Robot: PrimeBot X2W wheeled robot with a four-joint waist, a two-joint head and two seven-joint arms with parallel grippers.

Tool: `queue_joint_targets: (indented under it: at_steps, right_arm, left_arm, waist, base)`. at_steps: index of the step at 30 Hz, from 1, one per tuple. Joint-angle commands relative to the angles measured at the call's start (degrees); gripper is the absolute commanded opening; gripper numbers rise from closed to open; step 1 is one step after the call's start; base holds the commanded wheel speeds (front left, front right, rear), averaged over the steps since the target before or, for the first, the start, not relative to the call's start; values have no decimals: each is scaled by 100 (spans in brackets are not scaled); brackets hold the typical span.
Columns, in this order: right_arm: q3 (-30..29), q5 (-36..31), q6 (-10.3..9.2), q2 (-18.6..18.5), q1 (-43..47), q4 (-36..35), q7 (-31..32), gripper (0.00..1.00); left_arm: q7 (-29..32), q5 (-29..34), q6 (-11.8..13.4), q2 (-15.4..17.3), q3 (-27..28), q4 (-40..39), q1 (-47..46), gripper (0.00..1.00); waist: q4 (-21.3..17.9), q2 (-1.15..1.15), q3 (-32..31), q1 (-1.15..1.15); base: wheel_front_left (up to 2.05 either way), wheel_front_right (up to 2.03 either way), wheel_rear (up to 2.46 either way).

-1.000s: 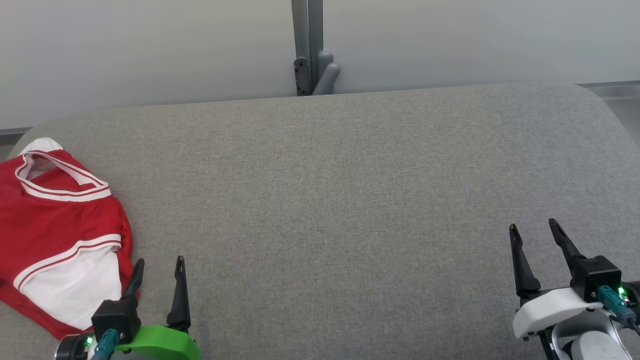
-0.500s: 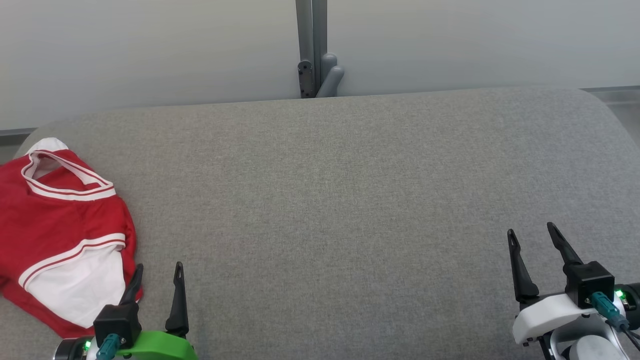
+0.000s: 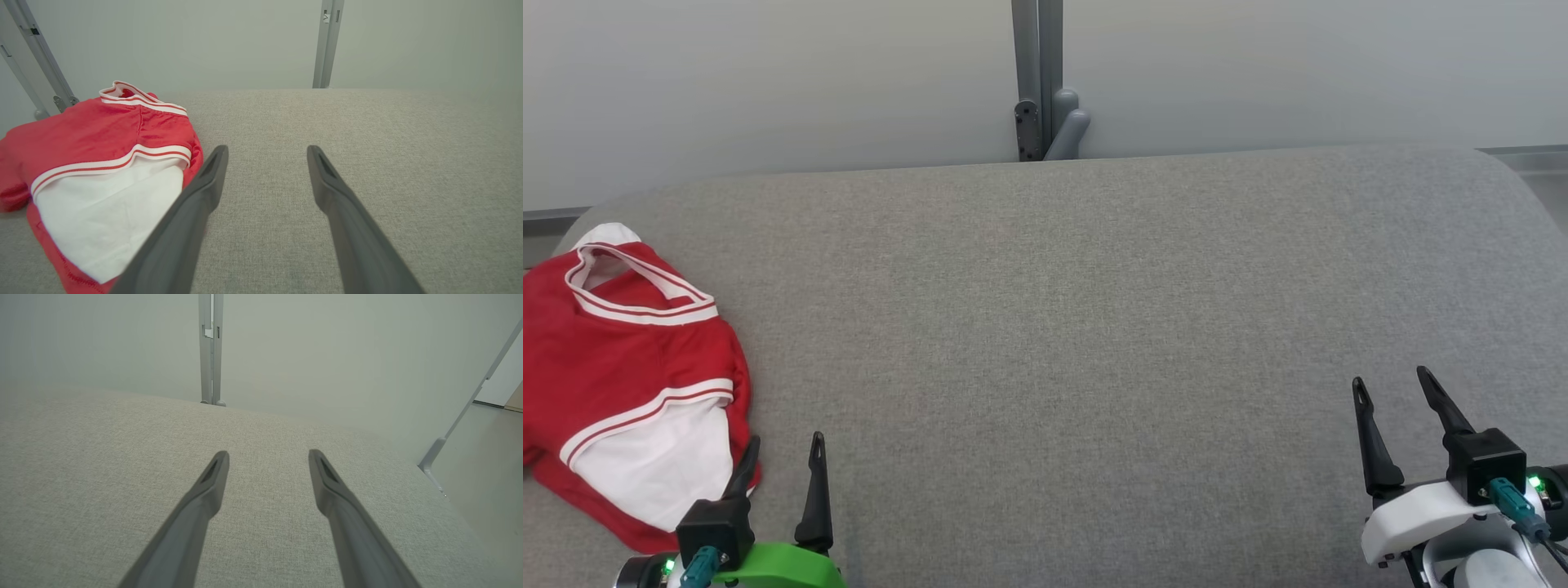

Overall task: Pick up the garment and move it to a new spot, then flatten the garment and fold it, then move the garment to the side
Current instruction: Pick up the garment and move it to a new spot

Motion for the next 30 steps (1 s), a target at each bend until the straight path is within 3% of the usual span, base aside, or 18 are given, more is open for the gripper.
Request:
queue_joint_targets:
  at_steps: [1,8,23,30]
  right_arm:
    - [13,28,0,-43,59,-9,-20,100]
    - [160,13,0,-51,116,-27,-20,100]
    - [696,54,-1,85,71,54,-20,100]
    - [1005,81,-1,60,-123,144,-20,100]
  left_arm:
    - [-2,21,-18,-1,8,15,-62,100]
    - [-1,49,-35,-6,-46,47,-88,100]
    - [-1,82,-32,0,221,72,135,100]
    - [-1,-35,15,-12,442,-93,204,100]
  waist:
    - [58,0,-18,0]
    - [494,0,-95,0]
    - [2513,0,-364,0]
    - [2648,0,-249,0]
  base:
    - [0,0,0]
    - [0,0,0]
    - [0,0,0]
    - [0,0,0]
